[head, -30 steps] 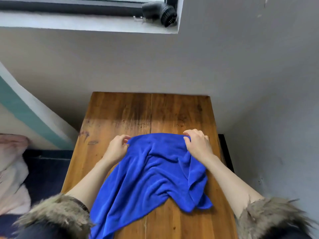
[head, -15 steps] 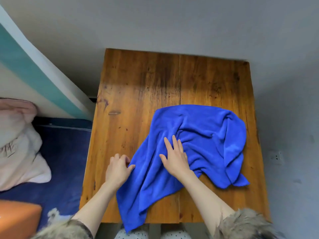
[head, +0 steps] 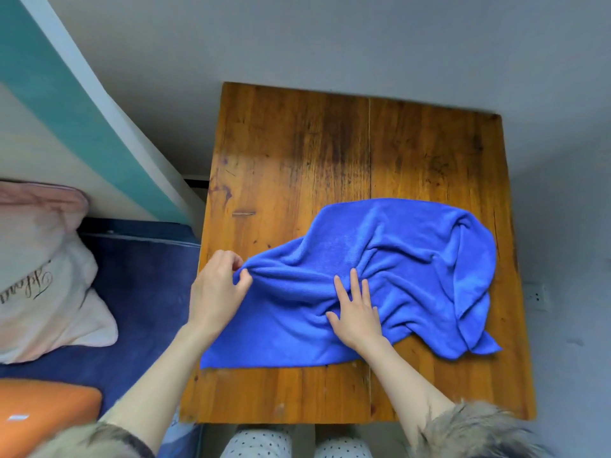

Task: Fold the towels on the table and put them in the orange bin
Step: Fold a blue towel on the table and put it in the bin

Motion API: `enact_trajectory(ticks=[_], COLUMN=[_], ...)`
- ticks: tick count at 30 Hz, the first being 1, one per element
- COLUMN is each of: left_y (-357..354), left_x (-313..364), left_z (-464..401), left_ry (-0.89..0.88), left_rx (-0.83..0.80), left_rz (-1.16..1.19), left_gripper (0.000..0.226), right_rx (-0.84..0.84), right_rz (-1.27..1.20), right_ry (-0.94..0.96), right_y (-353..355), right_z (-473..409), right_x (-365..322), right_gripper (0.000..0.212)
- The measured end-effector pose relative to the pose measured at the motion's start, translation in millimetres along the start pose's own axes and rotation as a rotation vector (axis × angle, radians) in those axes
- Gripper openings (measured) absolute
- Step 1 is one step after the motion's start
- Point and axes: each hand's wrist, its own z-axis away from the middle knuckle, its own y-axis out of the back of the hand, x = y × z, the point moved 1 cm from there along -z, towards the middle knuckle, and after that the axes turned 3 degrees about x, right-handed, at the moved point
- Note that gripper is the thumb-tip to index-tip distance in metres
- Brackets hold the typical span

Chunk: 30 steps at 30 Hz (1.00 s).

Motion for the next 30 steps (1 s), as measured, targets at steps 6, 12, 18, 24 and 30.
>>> enact_trajectory(ticks=[6,12,18,24,30], left_y=[-24,-18,-36,-31,11], left_x=[1,5,4,2,5], left_z=[23,-3,-30,-31,-40], left_ry=[-0.181,-0.092,0.247,0.542,-0.015], left_rx=[-0.585,-0.167,-0.481,-0.626,0.046], left_rz=[-0.189,-0.073,-0.238,0.025,0.116], left_gripper=[0.015,0.014,0.03,0.018,0.005], right_rx=[-0.057,-0.06,-0.064,-0.077,-0.078], right_rz=[-0.015,-0.039,-0.066,-0.097,-0.092], right_ry=[-0.006,-0.001,-0.013,-0.004,0.003], right_y=[5,9,7,8,8], right_z=[1,-1,-3,-5,-5], right_x=[-3,-2,-2,-1,-1], right_gripper=[0.073,0.069,0.068,0.069,0.07])
